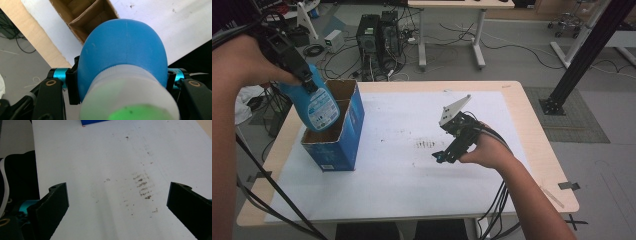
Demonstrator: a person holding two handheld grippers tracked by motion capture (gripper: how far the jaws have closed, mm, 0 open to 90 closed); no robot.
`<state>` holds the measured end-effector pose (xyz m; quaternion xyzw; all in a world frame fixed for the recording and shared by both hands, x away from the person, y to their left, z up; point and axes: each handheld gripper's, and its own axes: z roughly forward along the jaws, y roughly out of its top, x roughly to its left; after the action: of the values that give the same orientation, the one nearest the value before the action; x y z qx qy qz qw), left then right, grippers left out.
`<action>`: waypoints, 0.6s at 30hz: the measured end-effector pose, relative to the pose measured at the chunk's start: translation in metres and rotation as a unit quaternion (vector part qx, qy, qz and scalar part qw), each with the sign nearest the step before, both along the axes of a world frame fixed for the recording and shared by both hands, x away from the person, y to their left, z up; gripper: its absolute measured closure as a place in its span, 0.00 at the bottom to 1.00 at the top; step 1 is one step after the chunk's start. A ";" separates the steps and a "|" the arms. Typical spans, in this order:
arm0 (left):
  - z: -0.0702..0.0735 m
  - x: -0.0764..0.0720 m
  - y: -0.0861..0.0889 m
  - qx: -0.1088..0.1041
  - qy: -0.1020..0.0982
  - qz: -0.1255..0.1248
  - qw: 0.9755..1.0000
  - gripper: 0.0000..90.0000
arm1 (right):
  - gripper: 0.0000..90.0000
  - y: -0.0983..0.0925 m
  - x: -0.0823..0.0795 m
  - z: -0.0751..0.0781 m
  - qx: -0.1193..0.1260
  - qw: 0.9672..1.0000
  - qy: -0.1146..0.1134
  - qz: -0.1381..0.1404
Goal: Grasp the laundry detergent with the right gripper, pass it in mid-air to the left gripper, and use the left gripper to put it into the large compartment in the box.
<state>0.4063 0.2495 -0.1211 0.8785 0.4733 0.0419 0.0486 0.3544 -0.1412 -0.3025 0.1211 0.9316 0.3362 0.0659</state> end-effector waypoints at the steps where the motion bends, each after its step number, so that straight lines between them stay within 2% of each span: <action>1: -0.007 0.002 0.002 0.002 0.004 0.001 1.000 0.42 | 0.03 0.000 0.000 0.000 0.001 1.000 -0.001 0.000; 11: -0.045 0.013 0.003 0.007 0.014 -0.004 1.000 0.42 | 0.03 0.003 0.001 -0.002 -0.004 1.000 0.004 -0.004; 12: -0.045 0.013 0.003 0.007 0.014 -0.004 1.000 0.42 | 0.03 0.003 0.001 -0.002 -0.004 1.000 0.004 -0.004; 18: -0.075 0.020 -0.003 0.007 0.027 -0.015 0.999 0.42 | 0.03 0.002 0.001 -0.001 -0.005 1.000 0.006 -0.011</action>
<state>0.4267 0.2467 -0.1959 0.8868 0.4607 0.0204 0.0306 0.3555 -0.1396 -0.3039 0.1328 0.9324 0.3301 0.0641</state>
